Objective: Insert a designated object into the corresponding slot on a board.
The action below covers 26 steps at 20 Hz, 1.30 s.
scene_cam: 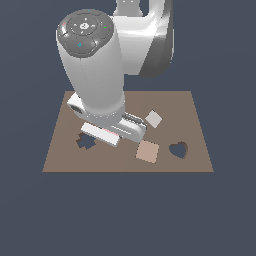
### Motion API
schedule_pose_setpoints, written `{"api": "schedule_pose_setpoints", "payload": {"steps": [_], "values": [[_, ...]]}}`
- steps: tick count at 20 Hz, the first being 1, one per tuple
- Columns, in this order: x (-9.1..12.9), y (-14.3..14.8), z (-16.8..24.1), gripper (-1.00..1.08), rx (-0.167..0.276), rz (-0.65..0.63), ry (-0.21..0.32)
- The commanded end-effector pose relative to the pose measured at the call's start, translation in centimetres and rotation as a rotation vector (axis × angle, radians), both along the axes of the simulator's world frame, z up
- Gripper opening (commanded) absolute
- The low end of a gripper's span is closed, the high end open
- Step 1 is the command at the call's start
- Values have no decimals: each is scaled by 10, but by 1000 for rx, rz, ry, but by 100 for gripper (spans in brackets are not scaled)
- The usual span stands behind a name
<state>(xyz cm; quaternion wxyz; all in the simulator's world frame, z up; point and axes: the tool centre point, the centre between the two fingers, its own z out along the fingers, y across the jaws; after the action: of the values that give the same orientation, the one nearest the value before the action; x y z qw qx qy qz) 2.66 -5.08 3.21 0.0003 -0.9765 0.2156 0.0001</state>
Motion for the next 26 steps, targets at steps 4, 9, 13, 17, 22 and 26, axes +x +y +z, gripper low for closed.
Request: {"api": "schedule_pose_setpoints", "payload": {"steps": [4, 9, 13, 17, 22, 26], "values": [[-2, -11, 2, -100, 0, 137, -1], [-3, -25, 3, -100, 0, 297, -1], [-2, -37, 4, -100, -1, 441, 0], [1, -49, 5, -100, -1, 584, 0], [7, -61, 7, -100, -1, 738, 0], [11, -68, 7, -100, -1, 838, 0]]}}
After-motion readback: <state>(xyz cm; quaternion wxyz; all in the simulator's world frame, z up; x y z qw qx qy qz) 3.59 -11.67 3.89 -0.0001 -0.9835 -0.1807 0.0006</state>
